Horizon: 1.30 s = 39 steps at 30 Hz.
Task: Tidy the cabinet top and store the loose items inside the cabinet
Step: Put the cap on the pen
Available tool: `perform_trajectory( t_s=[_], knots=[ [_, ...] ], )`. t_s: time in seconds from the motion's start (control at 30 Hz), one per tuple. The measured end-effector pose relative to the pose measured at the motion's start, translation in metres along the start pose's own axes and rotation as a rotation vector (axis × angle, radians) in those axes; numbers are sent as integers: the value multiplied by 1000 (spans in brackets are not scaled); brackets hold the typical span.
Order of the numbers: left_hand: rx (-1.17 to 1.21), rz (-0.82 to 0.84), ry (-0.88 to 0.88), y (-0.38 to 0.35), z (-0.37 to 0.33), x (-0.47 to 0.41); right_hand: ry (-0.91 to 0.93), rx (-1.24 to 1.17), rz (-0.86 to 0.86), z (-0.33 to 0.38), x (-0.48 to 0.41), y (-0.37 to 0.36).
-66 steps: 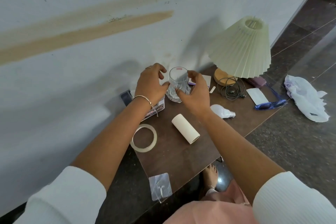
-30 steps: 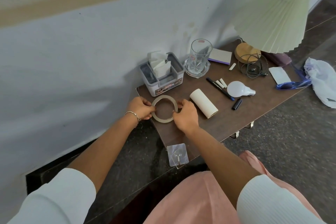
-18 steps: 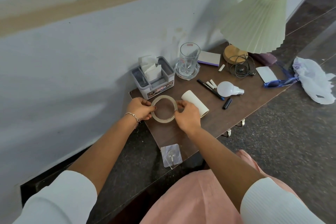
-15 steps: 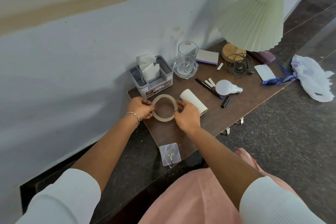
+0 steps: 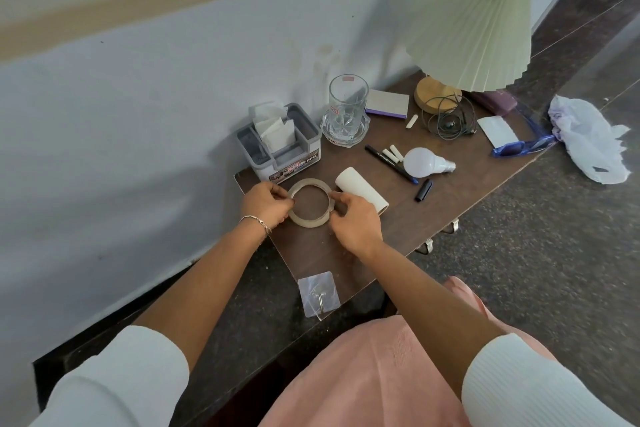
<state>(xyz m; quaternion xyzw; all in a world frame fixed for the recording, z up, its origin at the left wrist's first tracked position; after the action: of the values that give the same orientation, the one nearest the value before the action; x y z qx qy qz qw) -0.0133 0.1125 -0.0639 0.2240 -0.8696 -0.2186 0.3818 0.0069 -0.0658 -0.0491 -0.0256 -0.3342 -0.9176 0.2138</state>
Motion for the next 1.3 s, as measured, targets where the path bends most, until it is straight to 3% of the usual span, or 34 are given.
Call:
perform_trajectory(
  t_s=[0.17, 0.33, 0.47, 0.63, 0.73, 0.87, 1.3],
  knots=[
    [-165, -149, -248, -7, -21, 13, 56, -88, -105, 8, -1, 7],
    [-112, -91, -442, -33, -57, 27, 60, -157, -218, 3, -5, 29],
    [-192, -34, -587, -61, -90, 32, -12, -152, -380, -18, -8, 54],
    [-548, -12, -785, -98, -128, 26, -226, -6, -564, -66, -8, 89],
    [-847, -46, -833, -118, -145, 23, -369, 92, -525, -90, -13, 100],
    [-1168, -66, -785, -136, -155, 18, -415, 115, -472, -104, -24, 103],
    [-1083, -114, -914, -151, -160, 8, -275, 228, -358, -115, -16, 110]
  ],
)
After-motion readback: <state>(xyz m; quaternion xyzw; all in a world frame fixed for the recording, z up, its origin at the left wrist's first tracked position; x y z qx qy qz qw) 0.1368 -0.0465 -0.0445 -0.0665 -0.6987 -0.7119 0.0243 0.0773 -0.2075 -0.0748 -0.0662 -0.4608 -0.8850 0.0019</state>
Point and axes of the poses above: each hand's wrist, its own x-axis away from the middle knuckle, its own y-axis out of the back of the hand, z = x × y, the point moved 2 cm from there along -x, towards the middle knuckle, and after that the axes turned 9 degrees about y, right-handed, at the moved point
